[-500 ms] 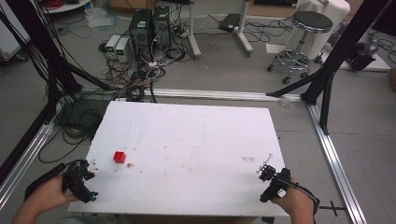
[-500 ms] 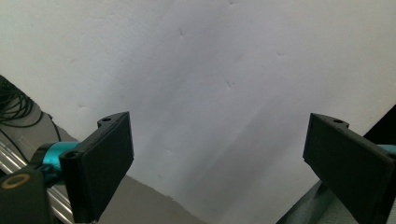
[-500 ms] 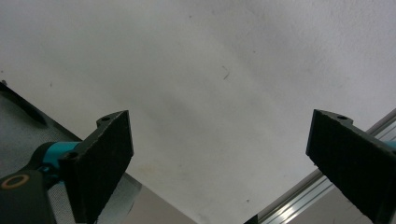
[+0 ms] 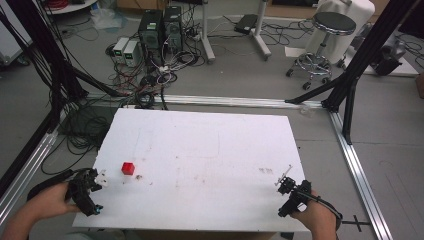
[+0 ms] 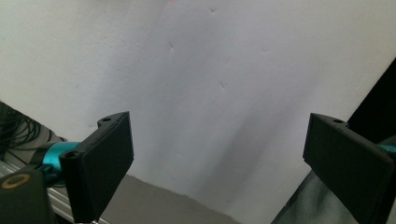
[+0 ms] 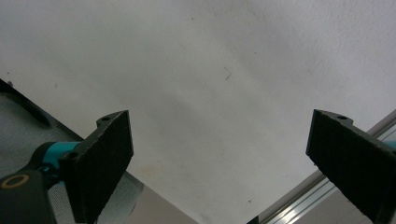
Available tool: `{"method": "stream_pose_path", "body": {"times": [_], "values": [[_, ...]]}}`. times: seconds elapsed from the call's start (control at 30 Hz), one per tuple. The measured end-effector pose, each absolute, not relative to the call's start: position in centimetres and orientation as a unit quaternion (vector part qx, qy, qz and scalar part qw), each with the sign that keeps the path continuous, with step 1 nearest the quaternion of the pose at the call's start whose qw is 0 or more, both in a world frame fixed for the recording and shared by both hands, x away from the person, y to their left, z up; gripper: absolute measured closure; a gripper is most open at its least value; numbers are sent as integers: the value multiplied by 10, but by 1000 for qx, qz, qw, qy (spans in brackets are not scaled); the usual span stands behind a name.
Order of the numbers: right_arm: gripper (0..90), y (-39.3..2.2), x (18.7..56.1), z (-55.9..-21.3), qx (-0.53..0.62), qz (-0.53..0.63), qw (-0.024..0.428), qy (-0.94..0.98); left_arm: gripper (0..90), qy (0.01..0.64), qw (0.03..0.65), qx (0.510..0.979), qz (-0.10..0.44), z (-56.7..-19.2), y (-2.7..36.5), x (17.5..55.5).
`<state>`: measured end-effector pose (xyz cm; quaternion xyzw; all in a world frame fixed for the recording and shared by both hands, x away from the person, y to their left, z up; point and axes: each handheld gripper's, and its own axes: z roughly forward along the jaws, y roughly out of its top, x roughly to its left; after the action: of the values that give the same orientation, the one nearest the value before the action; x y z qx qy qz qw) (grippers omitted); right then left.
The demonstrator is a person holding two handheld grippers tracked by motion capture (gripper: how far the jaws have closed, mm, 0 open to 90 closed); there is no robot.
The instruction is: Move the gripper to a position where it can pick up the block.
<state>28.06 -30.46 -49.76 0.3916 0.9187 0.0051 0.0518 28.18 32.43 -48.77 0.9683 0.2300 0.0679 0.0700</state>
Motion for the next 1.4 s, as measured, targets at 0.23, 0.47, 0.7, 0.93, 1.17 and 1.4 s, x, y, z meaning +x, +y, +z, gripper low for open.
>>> {"method": "stream_pose_path", "body": {"times": [0.23,0.47,0.7,0.93,1.17,1.4], "values": [[66,-304,281,-499,390,4,49,920,90,192,54,978,64,-484,329,294],[66,-303,281,-500,389,3,47,920,90,152,52,986,54,-481,329,304],[66,-303,281,-500,384,4,49,922,89,126,33,990,51,-481,327,318],[66,-303,281,-500,386,4,48,921,92,82,38,995,47,-481,326,329],[66,-302,281,-500,381,2,48,923,95,77,29,996,45,-480,325,341],[66,-303,280,-500,383,2,49,923,96,57,26,997,37,-476,320,357]]}}
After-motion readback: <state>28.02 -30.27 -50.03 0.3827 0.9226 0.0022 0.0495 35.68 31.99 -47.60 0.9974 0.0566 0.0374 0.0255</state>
